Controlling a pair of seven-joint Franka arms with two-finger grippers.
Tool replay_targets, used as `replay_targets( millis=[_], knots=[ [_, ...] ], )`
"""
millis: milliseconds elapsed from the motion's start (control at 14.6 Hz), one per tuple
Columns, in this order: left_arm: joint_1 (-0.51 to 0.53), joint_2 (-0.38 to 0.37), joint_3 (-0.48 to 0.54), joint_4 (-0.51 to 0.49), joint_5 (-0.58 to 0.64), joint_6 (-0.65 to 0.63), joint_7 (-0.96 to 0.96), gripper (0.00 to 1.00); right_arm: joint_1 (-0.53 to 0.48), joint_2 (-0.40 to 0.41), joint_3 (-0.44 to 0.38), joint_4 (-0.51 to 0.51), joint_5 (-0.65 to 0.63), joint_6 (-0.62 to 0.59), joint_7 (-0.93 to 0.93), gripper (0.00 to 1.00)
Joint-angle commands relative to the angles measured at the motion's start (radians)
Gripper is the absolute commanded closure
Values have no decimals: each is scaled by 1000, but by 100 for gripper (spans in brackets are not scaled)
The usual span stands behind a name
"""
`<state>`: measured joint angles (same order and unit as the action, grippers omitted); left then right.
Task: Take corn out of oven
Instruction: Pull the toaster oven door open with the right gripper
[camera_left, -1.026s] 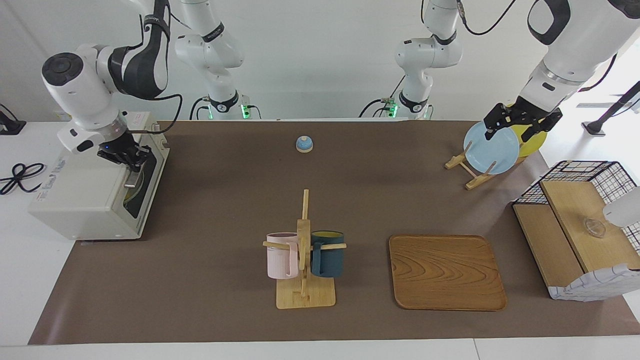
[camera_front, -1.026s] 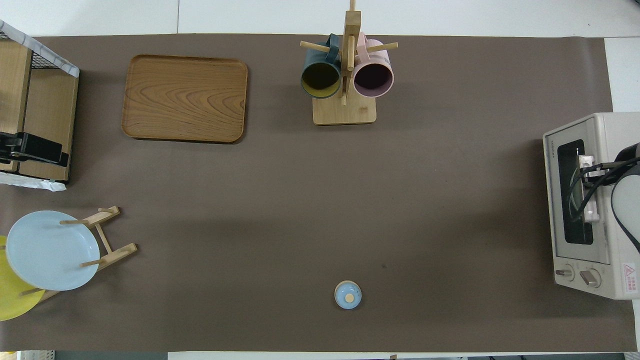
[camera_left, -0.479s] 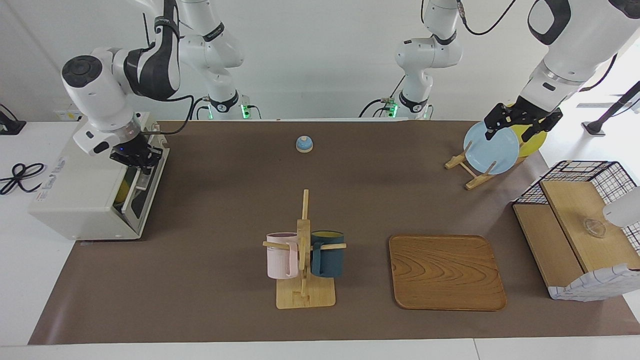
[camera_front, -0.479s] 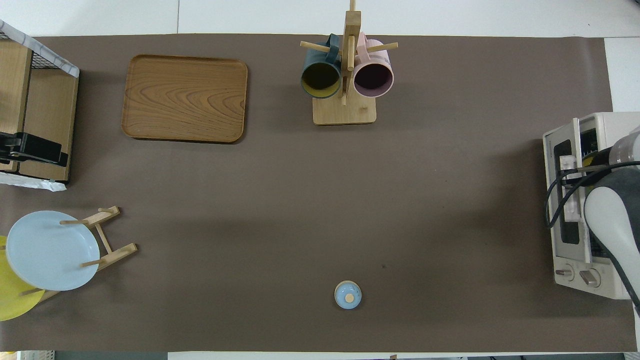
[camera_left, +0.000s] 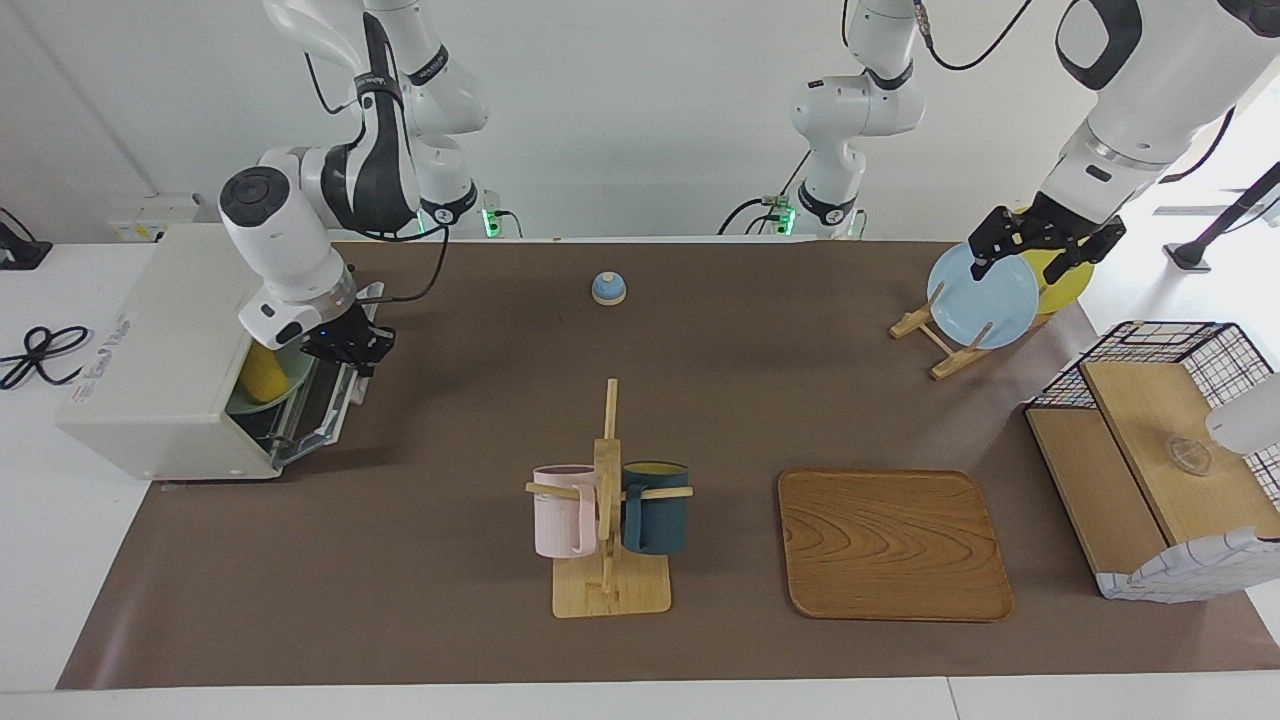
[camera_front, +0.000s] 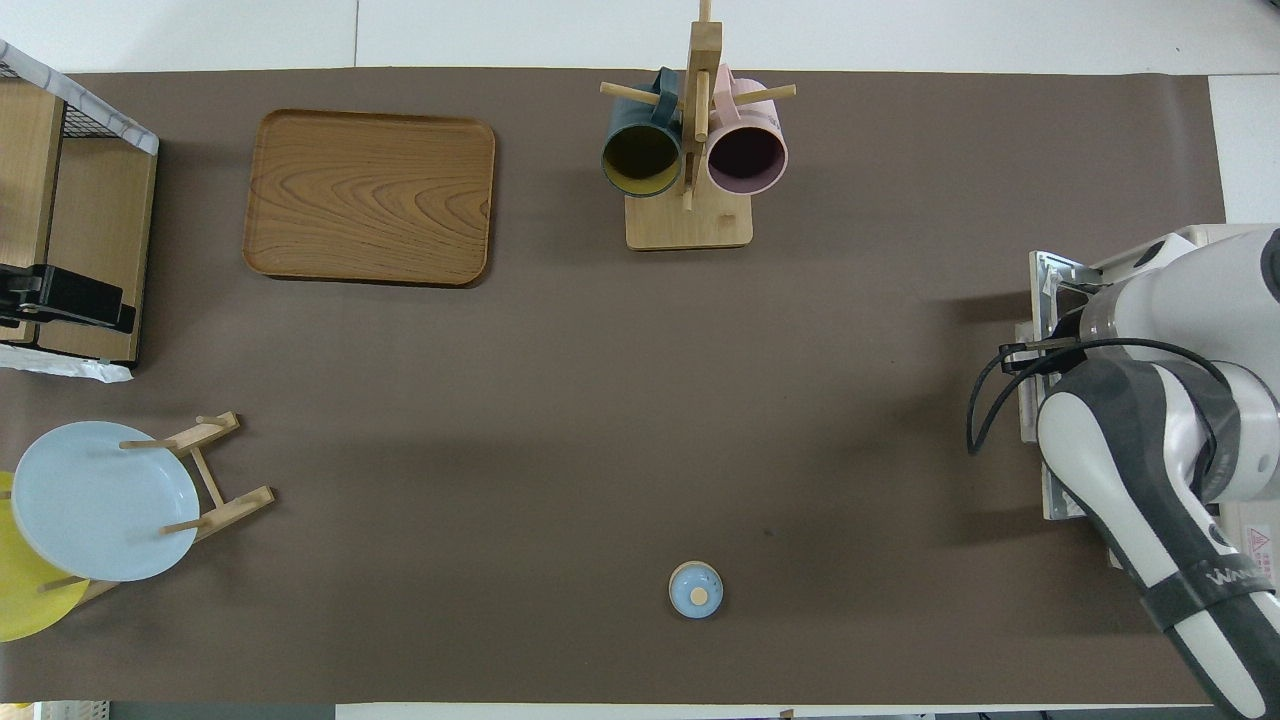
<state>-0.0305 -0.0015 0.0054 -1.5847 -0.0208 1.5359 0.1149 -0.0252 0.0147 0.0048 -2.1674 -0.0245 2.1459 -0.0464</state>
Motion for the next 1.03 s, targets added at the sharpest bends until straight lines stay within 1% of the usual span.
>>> replay_targets(
  millis=[0, 68, 274, 547, 821, 957],
  knots=[
    [11, -23, -7, -23, 19, 9, -9, 0, -42, 68, -28, -20, -55, 135, -12, 100],
    [12, -23, -7, -23, 19, 9, -9, 0, -42, 77, -28, -22, -54, 146, -10, 100],
    [12, -23, -7, -23, 19, 10, -9, 0, -42, 119, -28, -22, 3, 173, -10, 100],
    [11, -23, -7, -23, 19, 12, -11, 0, -41, 142, -25, -22, 6, 178, -4, 100],
    [11, -20, -7, -23, 19, 59, -11, 0, -39, 143, -22, -22, 26, 181, -4, 100],
    [11, -20, -7, -24, 19, 72, -9, 0, -1, 145, -23, -22, 60, 196, 11, 100]
  ],
)
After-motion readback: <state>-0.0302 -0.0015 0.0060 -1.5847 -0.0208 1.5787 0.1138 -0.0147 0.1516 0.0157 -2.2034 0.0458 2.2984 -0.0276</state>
